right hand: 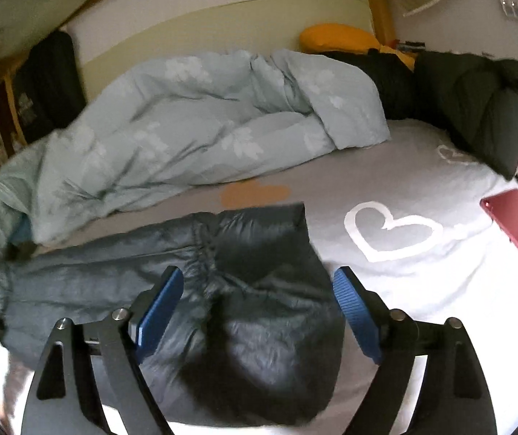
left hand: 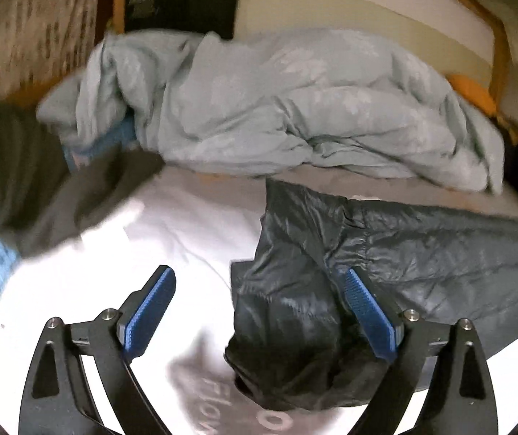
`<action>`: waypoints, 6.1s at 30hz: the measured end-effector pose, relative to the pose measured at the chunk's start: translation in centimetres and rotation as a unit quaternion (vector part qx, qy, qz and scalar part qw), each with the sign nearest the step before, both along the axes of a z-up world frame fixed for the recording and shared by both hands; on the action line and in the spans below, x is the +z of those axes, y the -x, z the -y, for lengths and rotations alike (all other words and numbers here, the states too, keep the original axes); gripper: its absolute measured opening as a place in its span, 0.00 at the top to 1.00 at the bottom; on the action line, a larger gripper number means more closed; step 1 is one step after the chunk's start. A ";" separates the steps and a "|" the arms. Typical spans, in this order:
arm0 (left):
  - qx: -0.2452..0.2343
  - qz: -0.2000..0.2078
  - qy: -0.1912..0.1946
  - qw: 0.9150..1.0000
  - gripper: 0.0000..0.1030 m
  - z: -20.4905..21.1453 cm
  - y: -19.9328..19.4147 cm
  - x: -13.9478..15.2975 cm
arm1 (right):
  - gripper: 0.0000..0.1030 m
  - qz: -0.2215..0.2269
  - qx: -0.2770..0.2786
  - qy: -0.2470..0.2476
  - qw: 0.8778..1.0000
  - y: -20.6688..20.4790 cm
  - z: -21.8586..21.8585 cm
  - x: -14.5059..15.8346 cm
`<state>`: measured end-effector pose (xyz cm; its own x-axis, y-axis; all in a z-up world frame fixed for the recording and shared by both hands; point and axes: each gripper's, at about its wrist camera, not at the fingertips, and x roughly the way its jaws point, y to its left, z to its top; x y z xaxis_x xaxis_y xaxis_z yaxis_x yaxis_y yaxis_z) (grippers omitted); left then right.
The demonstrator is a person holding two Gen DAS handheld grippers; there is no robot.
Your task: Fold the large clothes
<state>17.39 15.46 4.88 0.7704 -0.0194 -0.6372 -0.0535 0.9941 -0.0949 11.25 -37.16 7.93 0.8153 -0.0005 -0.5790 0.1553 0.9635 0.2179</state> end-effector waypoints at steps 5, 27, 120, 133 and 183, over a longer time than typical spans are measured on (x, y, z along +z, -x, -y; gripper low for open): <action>-0.008 -0.070 0.079 0.994 0.10 -0.9 -0.8 -3.1 | 0.17 -0.051 0.008 -0.045 0.998 0.6 0.6 -2.4; -0.063 -0.018 0.153 0.986 0.81 1.7 6.3 -0.1 | 0.79 -0.036 0.104 -0.176 0.978 4.7 1.2 -1.5; -0.241 0.012 0.037 0.970 0.79 20.4 12.7 -3.8 | 0.87 -0.024 0.184 -0.028 0.982 8.2 -13.7 -0.7; -0.228 0.021 0.009 0.973 0.78 21.2 12.3 -8.3 | 0.87 -0.117 0.223 -0.050 0.966 4.1 -17.6 -3.4; -0.231 0.018 0.030 0.972 0.77 20.3 13.8 -8.6 | 0.28 -0.050 0.012 -0.129 0.990 11.9 -4.8 -3.7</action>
<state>3.57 -4.85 -3.76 0.6932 -0.4044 -0.5965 0.4012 0.9041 -0.1467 -0.62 -32.32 4.19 0.7520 0.1770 -0.6350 0.1661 0.8813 0.4423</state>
